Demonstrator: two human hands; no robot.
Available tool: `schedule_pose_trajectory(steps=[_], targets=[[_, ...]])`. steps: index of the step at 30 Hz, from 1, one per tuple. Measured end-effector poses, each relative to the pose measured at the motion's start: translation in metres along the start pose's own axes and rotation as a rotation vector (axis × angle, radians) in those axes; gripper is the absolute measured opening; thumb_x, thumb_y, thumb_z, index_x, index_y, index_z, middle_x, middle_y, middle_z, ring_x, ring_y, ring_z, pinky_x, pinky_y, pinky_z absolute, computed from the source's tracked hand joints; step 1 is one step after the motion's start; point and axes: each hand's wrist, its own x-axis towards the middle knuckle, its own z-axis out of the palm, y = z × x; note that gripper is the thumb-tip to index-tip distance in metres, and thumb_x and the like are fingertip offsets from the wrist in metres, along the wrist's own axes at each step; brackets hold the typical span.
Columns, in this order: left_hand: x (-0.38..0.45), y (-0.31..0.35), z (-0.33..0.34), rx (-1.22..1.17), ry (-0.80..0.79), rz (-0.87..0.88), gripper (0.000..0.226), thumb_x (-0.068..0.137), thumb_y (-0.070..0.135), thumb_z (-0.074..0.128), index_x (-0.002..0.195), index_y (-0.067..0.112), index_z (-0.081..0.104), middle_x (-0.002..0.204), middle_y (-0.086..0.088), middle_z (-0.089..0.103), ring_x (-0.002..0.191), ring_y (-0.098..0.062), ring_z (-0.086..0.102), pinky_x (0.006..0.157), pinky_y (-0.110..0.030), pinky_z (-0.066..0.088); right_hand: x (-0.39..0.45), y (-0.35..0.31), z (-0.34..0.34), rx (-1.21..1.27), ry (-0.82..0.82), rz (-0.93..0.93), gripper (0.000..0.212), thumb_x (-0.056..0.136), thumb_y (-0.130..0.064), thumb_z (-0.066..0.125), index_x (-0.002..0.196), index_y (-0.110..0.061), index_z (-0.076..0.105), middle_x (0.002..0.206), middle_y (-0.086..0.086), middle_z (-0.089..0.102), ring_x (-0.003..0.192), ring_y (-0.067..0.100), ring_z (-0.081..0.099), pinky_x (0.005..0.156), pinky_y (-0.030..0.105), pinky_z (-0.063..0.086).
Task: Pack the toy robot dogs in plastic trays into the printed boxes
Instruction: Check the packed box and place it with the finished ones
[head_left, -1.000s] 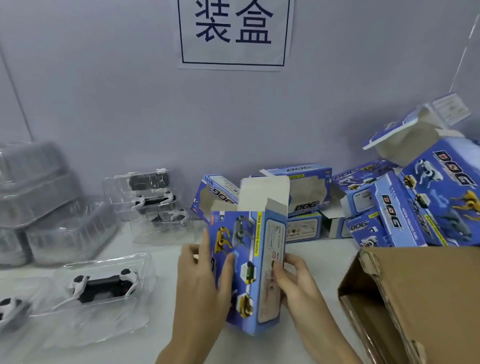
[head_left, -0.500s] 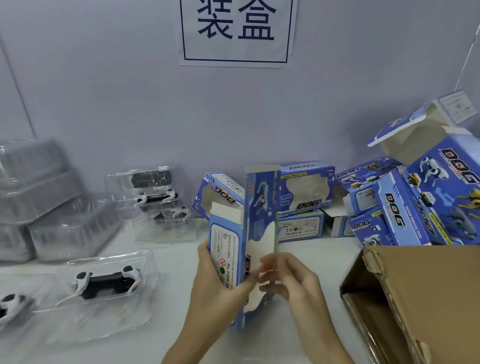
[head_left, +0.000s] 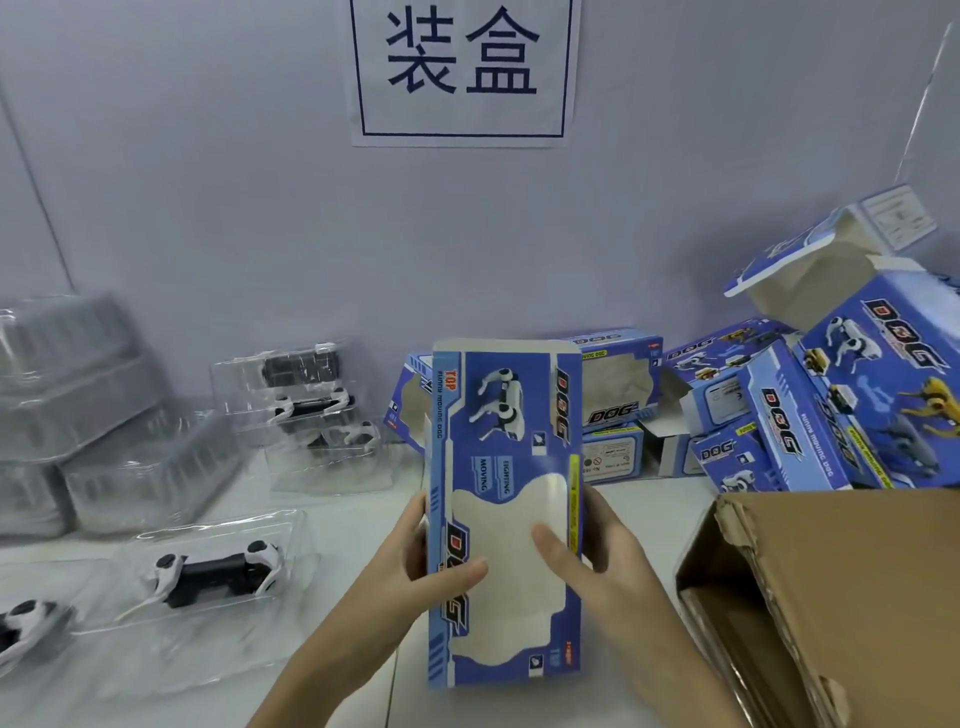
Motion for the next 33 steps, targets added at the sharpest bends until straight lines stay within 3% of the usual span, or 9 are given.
schedule_pose_trajectory(steps=[3, 7, 10, 14, 19, 23, 26, 29, 33], targets=[[0.001, 0.0, 0.003, 0.187, 0.072, 0.055, 0.085, 0.073, 0.061, 0.084, 0.147, 0.051, 0.044, 0.138, 0.014, 0.066, 0.127, -0.014, 0.064, 0.1, -0.037, 0.059, -0.001, 0.001, 0.001, -0.085, 0.085, -0.041, 0.075, 0.07, -0.053, 0.09, 0.135, -0.035, 0.057, 0.121, -0.017, 0.073, 0.117, 0.009, 0.068, 0.098, 0.046, 0.06], [0.002, 0.005, 0.001, 0.453, 0.261, 0.198, 0.107, 0.074, 0.08, 0.066, 0.16, 0.053, 0.009, 0.146, 0.028, 0.048, 0.134, 0.004, 0.048, 0.11, -0.03, 0.047, -0.001, 0.001, 0.001, -0.118, 0.118, -0.049, 0.074, 0.07, -0.039, 0.085, 0.137, -0.032, 0.054, 0.12, -0.019, 0.072, 0.117, 0.0, 0.065, 0.098, 0.033, 0.059], [-0.003, 0.014, -0.014, 0.848, 0.549, 0.255, 0.097, 0.079, 0.096, 0.036, 0.16, 0.043, 0.025, 0.153, 0.014, 0.039, 0.143, -0.007, 0.035, 0.115, -0.045, 0.04, -0.001, 0.002, 0.003, -0.131, 0.11, -0.036, 0.073, 0.071, -0.036, 0.084, 0.137, -0.033, 0.052, 0.126, -0.019, 0.069, 0.119, -0.002, 0.062, 0.1, 0.033, 0.058], [-0.012, 0.025, -0.046, 1.289, 0.792, -0.31, 0.106, 0.079, 0.097, -0.004, 0.16, 0.035, 0.026, 0.164, -0.014, 0.027, 0.152, -0.037, 0.021, 0.112, -0.073, 0.025, -0.001, 0.001, 0.004, -0.166, 0.11, -0.007, 0.072, 0.076, -0.033, 0.083, 0.14, -0.034, 0.048, 0.131, -0.019, 0.065, 0.125, 0.001, 0.059, 0.111, 0.046, 0.05], [-0.018, 0.008, -0.069, 1.448, 0.735, -0.701, 0.099, 0.093, 0.084, 0.027, 0.165, 0.021, 0.001, 0.167, -0.03, 0.016, 0.153, -0.051, 0.014, 0.113, -0.075, 0.029, -0.002, -0.001, 0.005, -0.19, 0.113, -0.012, 0.079, 0.073, -0.035, 0.082, 0.144, -0.031, 0.048, 0.132, -0.016, 0.066, 0.125, 0.0, 0.06, 0.109, 0.042, 0.052], [-0.008, -0.006, -0.065, 1.571, 0.716, -0.478, 0.077, 0.103, 0.049, 0.047, 0.163, 0.019, 0.01, 0.149, -0.014, 0.045, 0.141, -0.032, 0.039, 0.115, -0.055, 0.032, 0.001, 0.002, 0.001, -0.238, 0.092, -0.021, 0.071, 0.088, -0.015, 0.079, 0.15, -0.027, 0.045, 0.139, -0.012, 0.063, 0.132, 0.006, 0.055, 0.112, 0.041, 0.05], [-0.002, -0.013, -0.055, 1.561, 0.639, -0.234, 0.068, 0.104, 0.03, 0.047, 0.164, 0.019, 0.018, 0.137, 0.002, 0.054, 0.131, -0.023, 0.046, 0.099, -0.033, 0.045, 0.003, 0.005, 0.0, -0.246, 0.094, -0.029, 0.07, 0.091, -0.014, 0.077, 0.151, -0.03, 0.044, 0.137, -0.016, 0.064, 0.132, 0.006, 0.056, 0.108, 0.031, 0.052], [-0.002, -0.005, -0.043, 1.429, 0.651, -0.074, 0.057, 0.104, 0.018, 0.047, 0.16, 0.025, 0.034, 0.134, 0.007, 0.058, 0.121, -0.021, 0.055, 0.08, -0.032, 0.05, 0.004, 0.007, 0.0, -0.232, 0.106, -0.039, 0.076, 0.088, -0.016, 0.079, 0.153, -0.032, 0.042, 0.137, -0.017, 0.064, 0.132, 0.005, 0.056, 0.102, 0.023, 0.054], [-0.006, 0.009, -0.037, 1.197, 0.805, 0.202, 0.057, 0.1, 0.01, 0.064, 0.155, 0.016, 0.049, 0.127, -0.006, 0.065, 0.102, -0.035, 0.065, 0.067, -0.036, 0.045, 0.003, -0.003, 0.005, -0.077, 0.156, -0.093, 0.111, 0.066, -0.036, 0.086, 0.159, -0.043, 0.025, 0.145, -0.013, 0.059, 0.139, 0.007, 0.051, 0.113, 0.033, 0.045]])
